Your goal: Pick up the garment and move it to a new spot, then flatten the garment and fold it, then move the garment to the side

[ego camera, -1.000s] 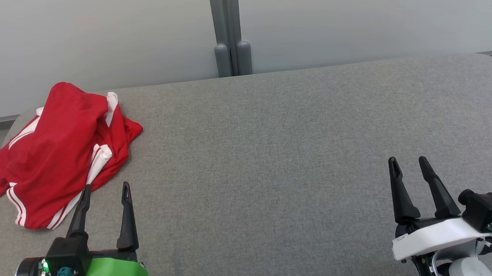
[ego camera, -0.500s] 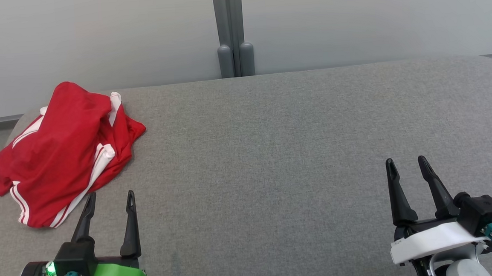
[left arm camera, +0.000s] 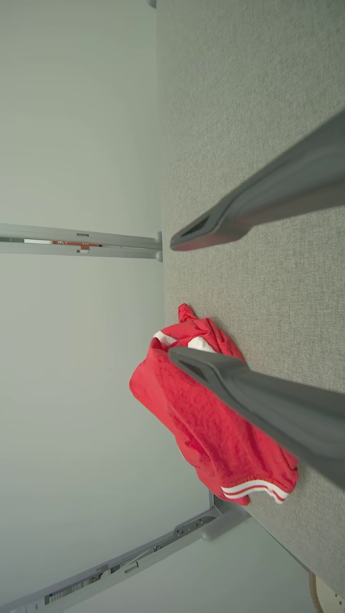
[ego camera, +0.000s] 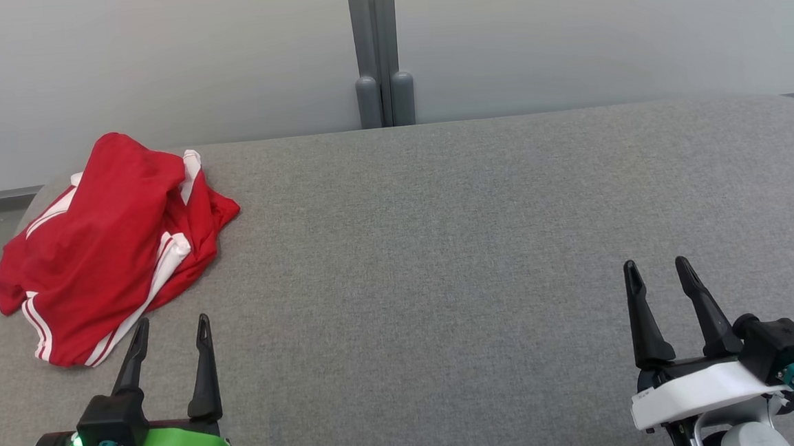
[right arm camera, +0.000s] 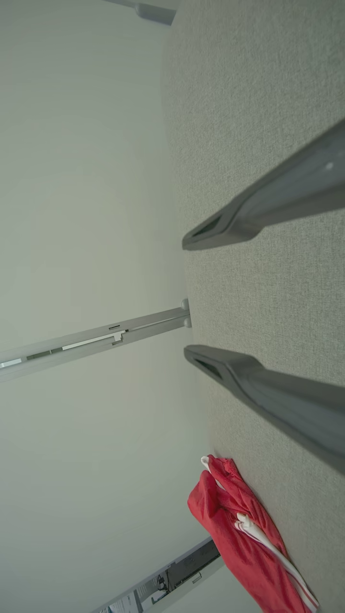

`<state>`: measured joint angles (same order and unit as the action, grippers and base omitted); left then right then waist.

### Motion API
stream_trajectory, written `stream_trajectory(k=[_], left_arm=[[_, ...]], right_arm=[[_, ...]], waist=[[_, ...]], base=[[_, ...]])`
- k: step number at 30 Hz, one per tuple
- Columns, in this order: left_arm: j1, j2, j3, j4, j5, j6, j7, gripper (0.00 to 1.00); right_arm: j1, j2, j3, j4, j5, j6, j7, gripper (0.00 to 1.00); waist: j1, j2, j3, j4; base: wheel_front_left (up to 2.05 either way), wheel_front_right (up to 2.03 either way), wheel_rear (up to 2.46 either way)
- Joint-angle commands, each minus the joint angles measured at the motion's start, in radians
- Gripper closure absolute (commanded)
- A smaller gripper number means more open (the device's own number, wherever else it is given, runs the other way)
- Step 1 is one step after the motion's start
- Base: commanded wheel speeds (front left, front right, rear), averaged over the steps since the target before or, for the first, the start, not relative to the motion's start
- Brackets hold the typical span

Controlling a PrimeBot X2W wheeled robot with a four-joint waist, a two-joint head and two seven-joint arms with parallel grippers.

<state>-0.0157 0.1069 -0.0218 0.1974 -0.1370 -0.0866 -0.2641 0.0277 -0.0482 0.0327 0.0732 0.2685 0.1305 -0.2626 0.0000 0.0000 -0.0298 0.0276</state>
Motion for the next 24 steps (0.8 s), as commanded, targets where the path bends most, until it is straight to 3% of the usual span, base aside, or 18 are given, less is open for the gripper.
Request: stream_trajectory(k=[1, 14, 24], left_arm=[[-0.009, -0.002, 0.005, 0.003, -0.005, -0.001, -0.001, 0.00], [-0.014, -0.006, 0.010, 0.015, -0.001, -0.001, -0.001, 0.00], [-0.024, 0.004, 0.015, 0.032, -0.001, 0.000, -0.001, 0.00]], right_arm=[[0.008, -0.004, 0.000, 0.001, 0.004, 0.000, -0.004, 0.00], [0.014, -0.004, 0.000, 0.004, 0.010, 0.000, -0.004, 0.00], [0.023, -0.004, 0.003, 0.014, 0.018, 0.000, -0.004, 0.00]], waist=[[0.0000, 0.0000, 0.000, 0.000], [0.0000, 0.0000, 0.004, 0.012], [0.0000, 0.0000, 0.001, 0.098]], base=[[0.00, 0.00, 0.00], [0.00, 0.00, 0.00], [0.00, 0.00, 0.00]])
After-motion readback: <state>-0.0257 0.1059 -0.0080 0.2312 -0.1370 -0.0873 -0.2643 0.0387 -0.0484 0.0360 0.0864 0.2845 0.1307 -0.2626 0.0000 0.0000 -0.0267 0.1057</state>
